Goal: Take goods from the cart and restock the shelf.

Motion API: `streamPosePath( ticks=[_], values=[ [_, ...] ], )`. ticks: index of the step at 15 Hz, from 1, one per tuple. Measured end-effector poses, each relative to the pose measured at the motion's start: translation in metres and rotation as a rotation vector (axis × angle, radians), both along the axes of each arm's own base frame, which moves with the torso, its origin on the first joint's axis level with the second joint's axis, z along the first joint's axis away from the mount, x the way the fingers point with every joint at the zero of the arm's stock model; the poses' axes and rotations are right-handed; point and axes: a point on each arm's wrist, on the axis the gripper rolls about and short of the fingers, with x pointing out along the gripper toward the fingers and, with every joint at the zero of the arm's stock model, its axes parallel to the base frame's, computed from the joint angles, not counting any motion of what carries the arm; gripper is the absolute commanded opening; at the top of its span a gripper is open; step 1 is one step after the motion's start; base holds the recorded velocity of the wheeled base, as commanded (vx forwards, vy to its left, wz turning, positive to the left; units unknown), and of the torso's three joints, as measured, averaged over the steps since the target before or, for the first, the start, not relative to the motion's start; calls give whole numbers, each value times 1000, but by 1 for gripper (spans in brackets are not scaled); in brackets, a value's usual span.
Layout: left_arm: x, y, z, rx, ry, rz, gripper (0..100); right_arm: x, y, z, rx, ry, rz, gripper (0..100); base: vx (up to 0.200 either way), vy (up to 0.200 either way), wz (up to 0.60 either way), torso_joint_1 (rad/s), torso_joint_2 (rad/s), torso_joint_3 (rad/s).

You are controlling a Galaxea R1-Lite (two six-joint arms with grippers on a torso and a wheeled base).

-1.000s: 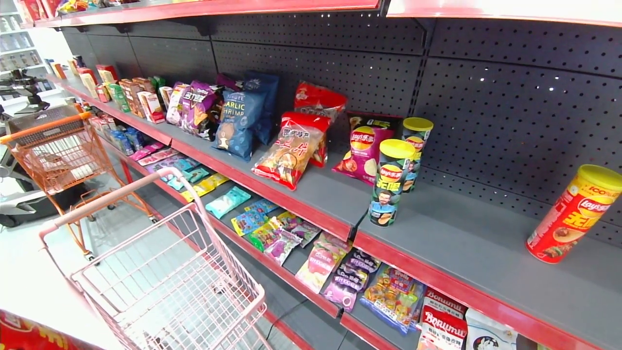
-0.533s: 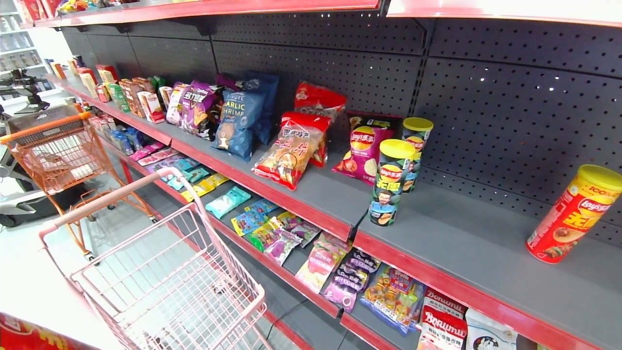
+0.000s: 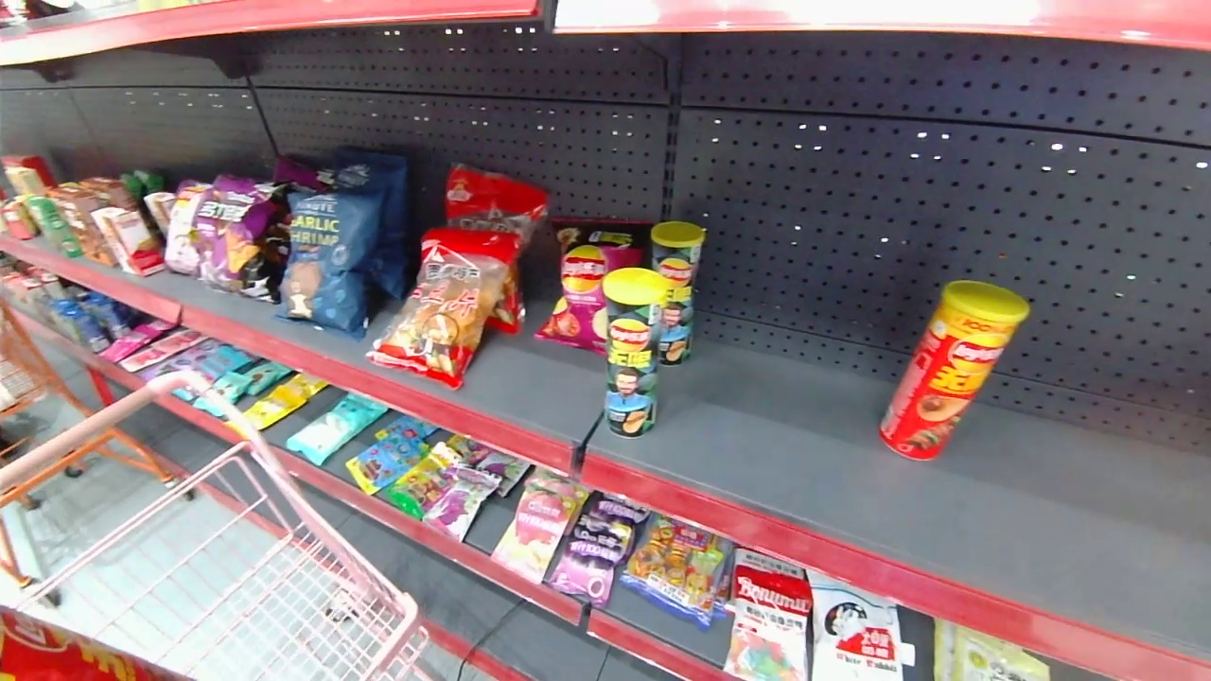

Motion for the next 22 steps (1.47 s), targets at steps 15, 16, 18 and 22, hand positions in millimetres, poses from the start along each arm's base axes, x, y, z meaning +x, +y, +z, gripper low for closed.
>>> streamPosePath(
  ticks=[15,16,18,22],
  values=[
    [-10,-1,-19,0,-4,1,0,0,0,0,-8,0,1,100,0,0,-280,1,1,0],
    [-12,-1,-22,0,-9,2,0,0,0,0,-8,1,0,100,0,0,0,0,0,0],
    [-16,-2,-28,-4,-15,4,0,1,0,1,-9,12,11,100,0,0,0,0,0,0],
    [-12,-1,-30,7,-2,18,0,11,1,58,-32,43,120,100,0,0,0,0,0,0]
  ],
)
